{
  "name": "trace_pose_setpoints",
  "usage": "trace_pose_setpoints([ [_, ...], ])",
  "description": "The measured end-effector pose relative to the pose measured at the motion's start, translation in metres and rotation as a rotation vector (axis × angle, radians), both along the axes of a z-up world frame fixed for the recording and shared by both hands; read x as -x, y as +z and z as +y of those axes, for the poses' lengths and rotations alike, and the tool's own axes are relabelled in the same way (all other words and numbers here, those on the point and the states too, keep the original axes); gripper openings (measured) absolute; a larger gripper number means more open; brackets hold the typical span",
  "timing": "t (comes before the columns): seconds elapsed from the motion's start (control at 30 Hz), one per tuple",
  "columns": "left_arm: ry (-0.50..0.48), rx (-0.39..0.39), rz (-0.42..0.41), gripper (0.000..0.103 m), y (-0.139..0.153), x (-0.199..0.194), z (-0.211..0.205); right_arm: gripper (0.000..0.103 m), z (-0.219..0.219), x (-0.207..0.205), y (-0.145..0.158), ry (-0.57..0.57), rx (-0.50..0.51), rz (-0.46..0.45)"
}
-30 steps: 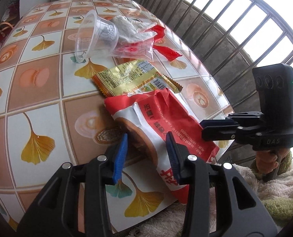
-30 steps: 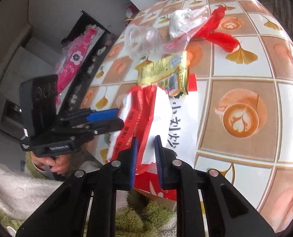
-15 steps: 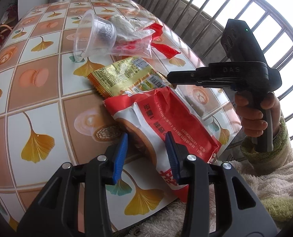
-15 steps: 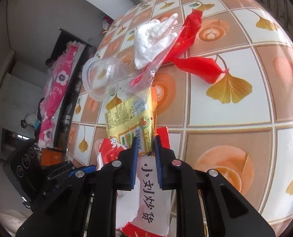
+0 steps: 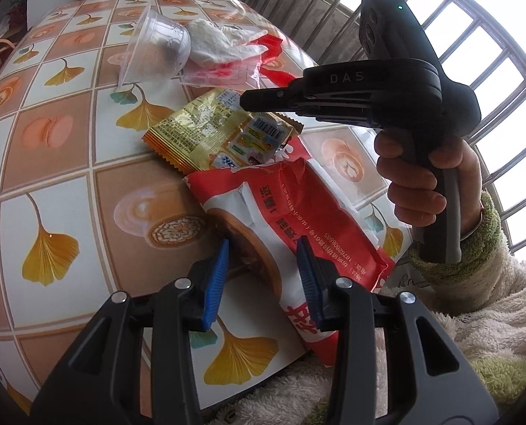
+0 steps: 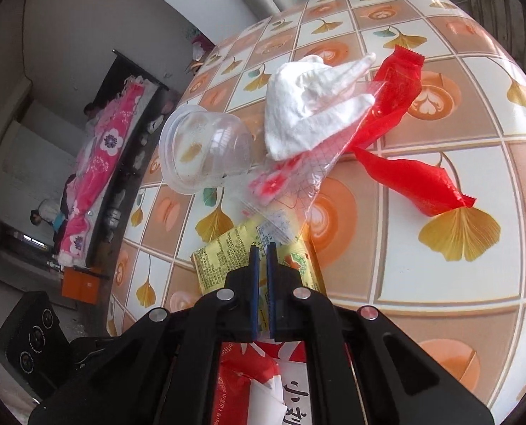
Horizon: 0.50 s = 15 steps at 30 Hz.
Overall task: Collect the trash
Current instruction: 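Hold the snack bag in the right gripper while the left moves over the yellow packet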
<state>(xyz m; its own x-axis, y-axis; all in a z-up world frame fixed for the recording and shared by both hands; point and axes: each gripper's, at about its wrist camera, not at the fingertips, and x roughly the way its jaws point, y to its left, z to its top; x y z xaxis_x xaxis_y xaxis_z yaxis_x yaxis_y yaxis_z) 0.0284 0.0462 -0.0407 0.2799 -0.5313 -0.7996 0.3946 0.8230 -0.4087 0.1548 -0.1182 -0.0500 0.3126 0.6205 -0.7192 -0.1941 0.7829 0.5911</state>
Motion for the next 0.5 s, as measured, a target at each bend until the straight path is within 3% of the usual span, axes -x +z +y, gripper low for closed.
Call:
trace_pose_setpoints([
  [0.17, -0.014, 0.003, -0.013, 0.036, 0.003, 0.002, -0.001, 0.007, -0.036, 0.021, 0.021, -0.007, -0.049, -0.012],
  [0.3, -0.030, -0.021, -0.025, 0.036, 0.002, 0.003, -0.007, 0.045, -0.072, 0.048, 0.011, -0.033, -0.081, 0.126],
  [0.5, -0.050, -0.062, -0.034, 0.037, 0.000, 0.001, -0.012, 0.060, -0.086, 0.085, -0.025, -0.025, -0.171, 0.319],
])
